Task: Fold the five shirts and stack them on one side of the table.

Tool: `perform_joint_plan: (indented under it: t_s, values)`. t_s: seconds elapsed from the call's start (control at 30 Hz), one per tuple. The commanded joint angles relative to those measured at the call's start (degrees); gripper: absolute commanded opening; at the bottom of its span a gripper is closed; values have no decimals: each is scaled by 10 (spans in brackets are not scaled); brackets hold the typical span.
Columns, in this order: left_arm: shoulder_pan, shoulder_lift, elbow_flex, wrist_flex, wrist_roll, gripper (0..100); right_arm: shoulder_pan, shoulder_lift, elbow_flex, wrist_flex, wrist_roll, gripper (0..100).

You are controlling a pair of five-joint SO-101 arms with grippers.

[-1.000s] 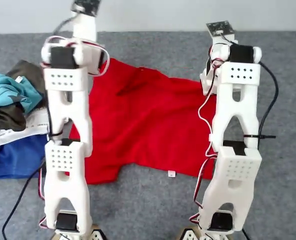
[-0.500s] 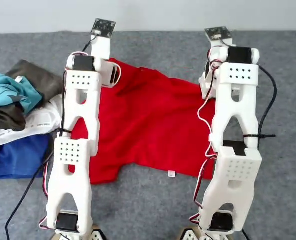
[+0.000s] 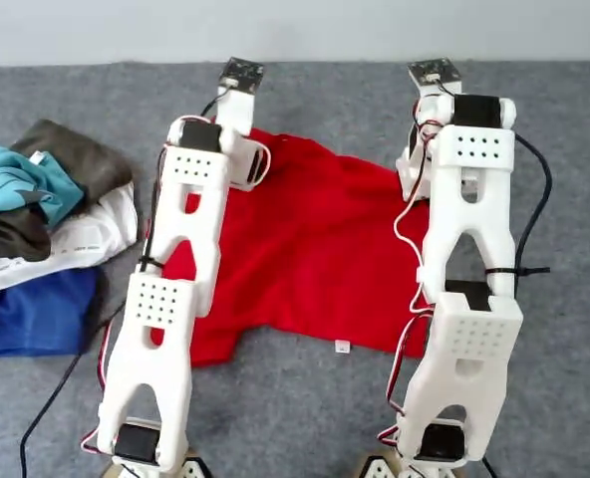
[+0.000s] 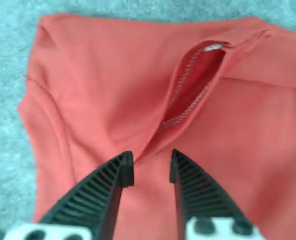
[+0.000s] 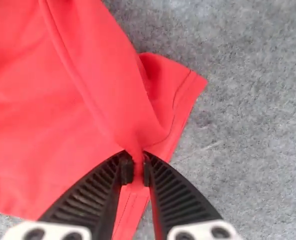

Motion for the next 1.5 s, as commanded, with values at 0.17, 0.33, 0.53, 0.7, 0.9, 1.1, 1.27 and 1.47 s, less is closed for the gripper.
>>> perform_joint_plan:
  t_s: [0.17, 0.33, 0.53, 0.7, 0.9, 1.1, 1.27, 1.47]
  values:
    - [-12, 41, -17, -22, 3, 127, 3, -36, 0, 22, -9, 9]
    - [-11, 56, -41, -40, 4, 126, 3, -36, 1, 18, -8, 9]
    - [-13, 59, -42, -46, 4, 126, 6, -36, 1, 18, -8, 9]
    - [-16, 63, -86, -47, 4, 126, 4, -35, 1, 18, -8, 9]
    - [-16, 69, -102, -55, 1, 126, 4, -35, 1, 18, -8, 9]
    - [-30, 112, -108, -97, 1, 126, 5, -35, 1, 18, -8, 9]
    - [-42, 121, -128, -97, 1, 97, 4, -35, 1, 18, -8, 9]
    - [-40, 122, -128, -99, 2, 14, 3, -35, 1, 18, -9, 9]
